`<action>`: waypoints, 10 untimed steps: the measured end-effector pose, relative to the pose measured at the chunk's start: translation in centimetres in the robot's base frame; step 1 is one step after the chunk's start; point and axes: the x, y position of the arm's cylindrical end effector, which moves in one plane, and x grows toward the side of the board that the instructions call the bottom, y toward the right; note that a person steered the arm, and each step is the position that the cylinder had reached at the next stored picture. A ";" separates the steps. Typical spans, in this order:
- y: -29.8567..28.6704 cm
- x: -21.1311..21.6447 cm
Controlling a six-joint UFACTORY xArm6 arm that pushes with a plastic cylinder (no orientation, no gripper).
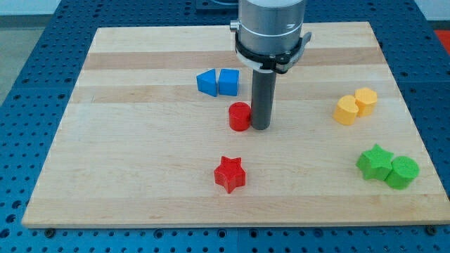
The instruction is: Place red circle above the red star
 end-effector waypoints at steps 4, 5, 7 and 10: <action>-1.8 -4.9; -1.8 -4.0; -1.8 -0.3; -3.6 -0.2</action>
